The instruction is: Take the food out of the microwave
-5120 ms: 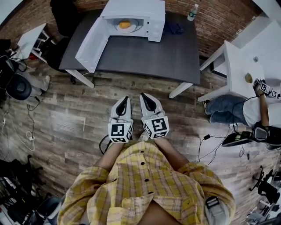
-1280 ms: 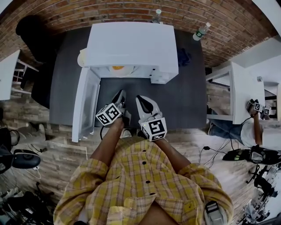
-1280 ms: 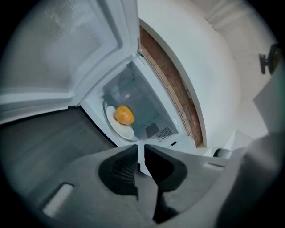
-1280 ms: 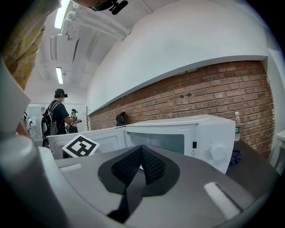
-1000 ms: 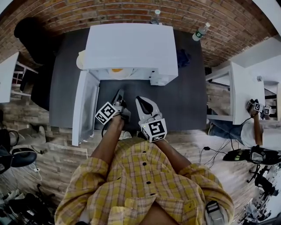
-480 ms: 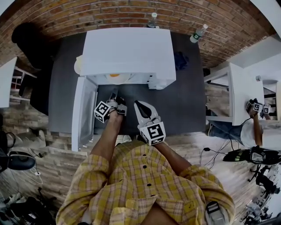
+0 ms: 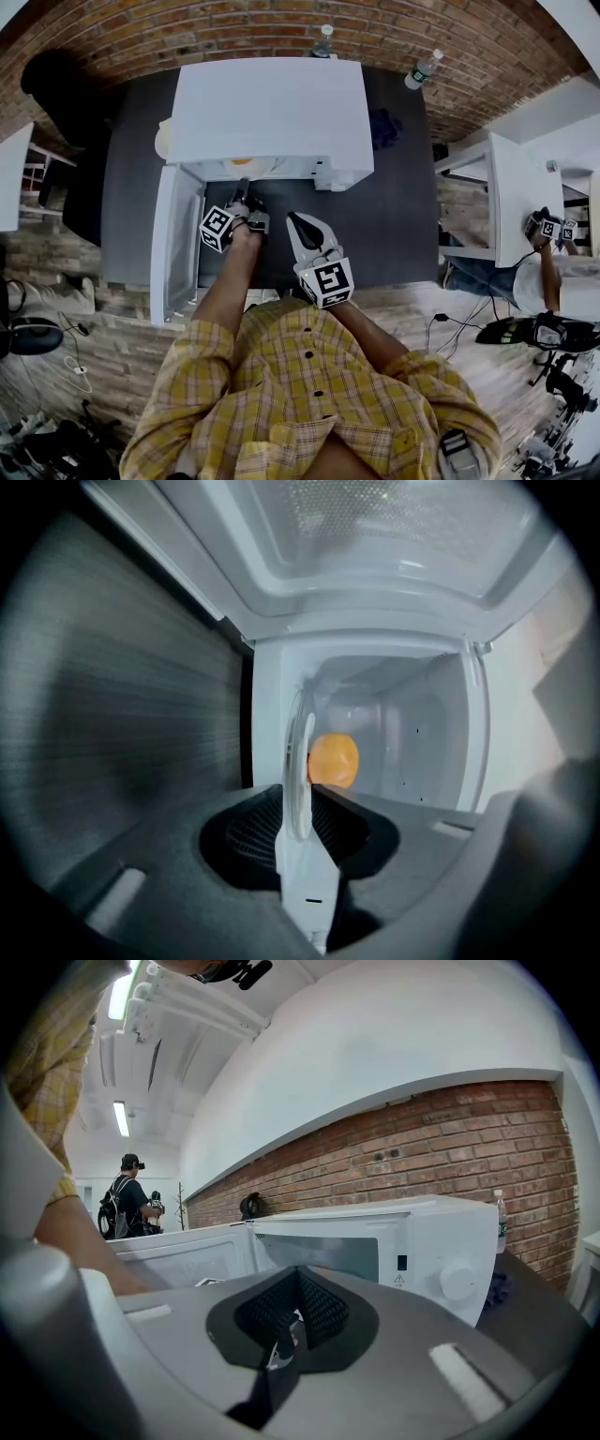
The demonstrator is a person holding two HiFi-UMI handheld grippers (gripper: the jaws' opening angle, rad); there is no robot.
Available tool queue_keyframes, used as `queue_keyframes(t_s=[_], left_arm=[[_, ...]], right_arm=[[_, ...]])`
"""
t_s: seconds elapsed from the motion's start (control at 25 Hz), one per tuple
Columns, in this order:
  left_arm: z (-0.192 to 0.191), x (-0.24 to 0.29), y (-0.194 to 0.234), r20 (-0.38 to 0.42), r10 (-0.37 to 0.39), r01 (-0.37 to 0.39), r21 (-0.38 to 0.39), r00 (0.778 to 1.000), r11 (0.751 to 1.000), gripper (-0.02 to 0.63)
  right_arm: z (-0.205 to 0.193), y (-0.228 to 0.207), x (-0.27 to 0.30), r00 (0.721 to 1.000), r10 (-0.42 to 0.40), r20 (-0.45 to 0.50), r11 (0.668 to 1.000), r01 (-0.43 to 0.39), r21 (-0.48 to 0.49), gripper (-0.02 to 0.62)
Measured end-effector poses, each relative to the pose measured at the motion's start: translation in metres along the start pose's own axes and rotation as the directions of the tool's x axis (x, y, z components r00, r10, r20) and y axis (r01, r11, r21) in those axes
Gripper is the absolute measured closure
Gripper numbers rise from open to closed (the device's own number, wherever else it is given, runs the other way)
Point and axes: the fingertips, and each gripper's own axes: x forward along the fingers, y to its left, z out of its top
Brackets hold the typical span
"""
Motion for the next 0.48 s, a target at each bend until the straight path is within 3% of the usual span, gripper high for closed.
queue_keyframes(t_s=[0.48], left_arm=[[0.001, 0.014, -0.003, 0.009, 0.032, -0.032, -0.016, 0.999, 0.999, 0.532]], right_arm=[[0.001, -0.008, 0.001, 1.000, -0.009, -0.002, 1.000, 0.009, 0.003, 0.592]])
